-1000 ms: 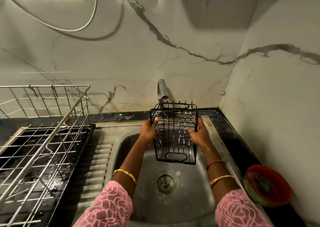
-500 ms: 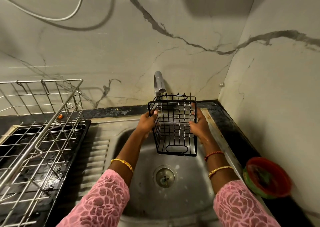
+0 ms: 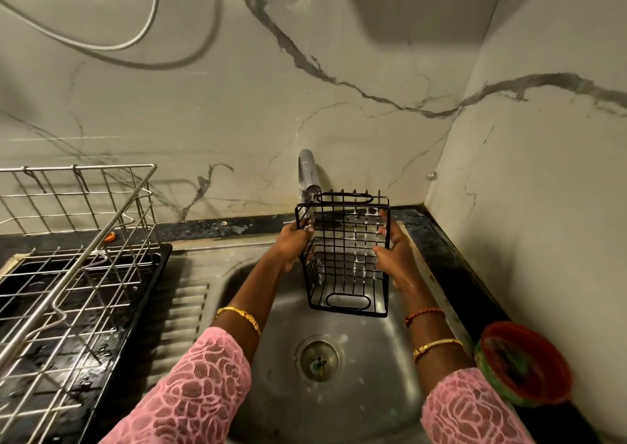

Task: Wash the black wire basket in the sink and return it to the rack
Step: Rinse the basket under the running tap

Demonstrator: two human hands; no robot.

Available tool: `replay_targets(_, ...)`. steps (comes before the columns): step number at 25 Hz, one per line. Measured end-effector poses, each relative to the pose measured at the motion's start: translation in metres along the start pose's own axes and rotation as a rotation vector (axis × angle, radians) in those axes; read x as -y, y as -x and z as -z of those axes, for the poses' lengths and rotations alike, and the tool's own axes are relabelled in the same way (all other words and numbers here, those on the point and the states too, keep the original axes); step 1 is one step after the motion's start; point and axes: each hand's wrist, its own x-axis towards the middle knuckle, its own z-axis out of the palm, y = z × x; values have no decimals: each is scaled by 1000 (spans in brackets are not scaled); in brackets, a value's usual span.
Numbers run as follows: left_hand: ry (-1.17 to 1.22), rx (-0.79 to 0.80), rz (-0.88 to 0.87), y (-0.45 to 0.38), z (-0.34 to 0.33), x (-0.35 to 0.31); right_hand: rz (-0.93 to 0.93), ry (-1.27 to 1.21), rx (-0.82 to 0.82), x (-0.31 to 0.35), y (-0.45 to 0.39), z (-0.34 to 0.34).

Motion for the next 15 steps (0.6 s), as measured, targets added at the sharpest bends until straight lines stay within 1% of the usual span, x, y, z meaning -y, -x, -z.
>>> replay_targets(7, -260, 31, -91, 1, -14, 0, -50, -24, -5, -11, 4, 7)
replay_targets(9, -295, 38, -84, 2, -17, -2, -48, -30, -2, -14, 6, 10)
replay_targets(11, -245, 55, -50, 2, -19, -6, -37, -48, 8, -17, 8, 13)
replay_targets(13, -134, 112, -4, 3, -20, -9, -51, -67, 7, -20, 9, 13)
replay_targets(15, -103, 153, 1, 4, -19, -11, -69, -90, 9, -24, 11, 10)
